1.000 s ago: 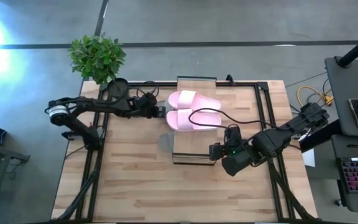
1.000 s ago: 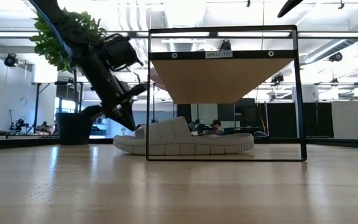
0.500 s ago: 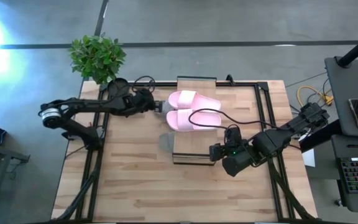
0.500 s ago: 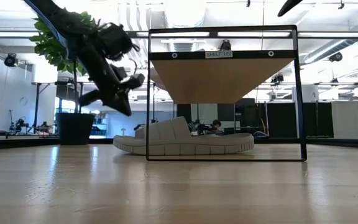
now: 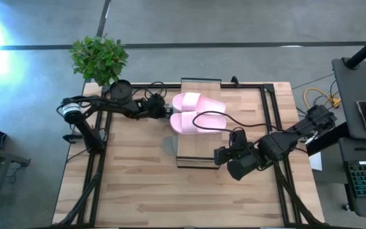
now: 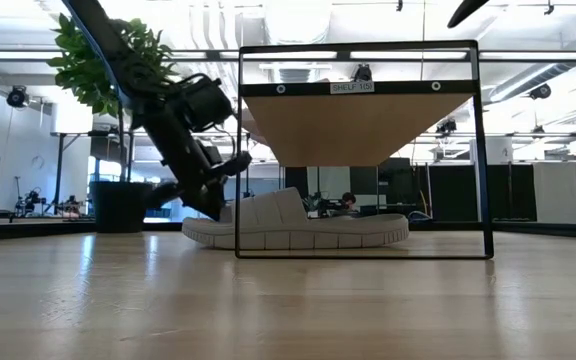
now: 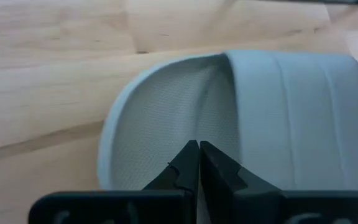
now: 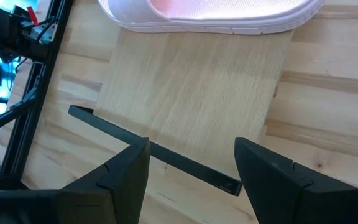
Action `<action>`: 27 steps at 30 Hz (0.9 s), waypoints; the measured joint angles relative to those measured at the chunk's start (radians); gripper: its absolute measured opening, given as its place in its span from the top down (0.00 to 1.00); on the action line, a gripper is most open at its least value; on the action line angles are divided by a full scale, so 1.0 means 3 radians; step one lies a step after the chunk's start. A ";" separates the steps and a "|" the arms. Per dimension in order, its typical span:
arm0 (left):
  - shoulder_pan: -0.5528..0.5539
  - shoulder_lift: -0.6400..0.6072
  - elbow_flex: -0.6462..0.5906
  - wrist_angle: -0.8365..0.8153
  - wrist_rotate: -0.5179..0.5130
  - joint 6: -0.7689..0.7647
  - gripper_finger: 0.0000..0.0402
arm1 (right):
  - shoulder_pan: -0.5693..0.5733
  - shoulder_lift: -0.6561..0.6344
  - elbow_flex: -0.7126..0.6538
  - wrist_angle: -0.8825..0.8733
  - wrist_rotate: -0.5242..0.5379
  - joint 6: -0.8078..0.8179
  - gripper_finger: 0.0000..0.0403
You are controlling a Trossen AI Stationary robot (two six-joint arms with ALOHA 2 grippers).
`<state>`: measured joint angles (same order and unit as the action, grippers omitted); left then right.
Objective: Pick and place slides into the shelf
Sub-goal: Move the grey slide under the shelf
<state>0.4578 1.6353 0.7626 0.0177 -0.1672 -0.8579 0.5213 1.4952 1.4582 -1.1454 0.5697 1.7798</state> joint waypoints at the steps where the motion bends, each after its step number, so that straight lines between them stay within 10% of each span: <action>1: -0.0012 0.0017 0.0016 0.0001 0.0016 0.0000 1.00 | 0.0000 0.0000 0.0000 -0.0010 0.0000 0.0000 0.44; 19: -0.0213 -0.0573 0.0013 -0.0215 0.0242 0.0278 1.00 | 0.0000 0.0000 0.0000 -0.0105 -0.0003 0.0000 0.44; 27: -0.0189 -0.0911 -0.0050 -0.1077 -0.0469 0.0534 1.00 | 0.0000 -0.0001 0.0000 -0.0104 -0.0003 -0.0003 0.44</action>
<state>0.4010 1.3620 0.7478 -0.3054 -0.3079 -0.6976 0.5213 1.4948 1.4582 -1.1767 0.5690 1.7790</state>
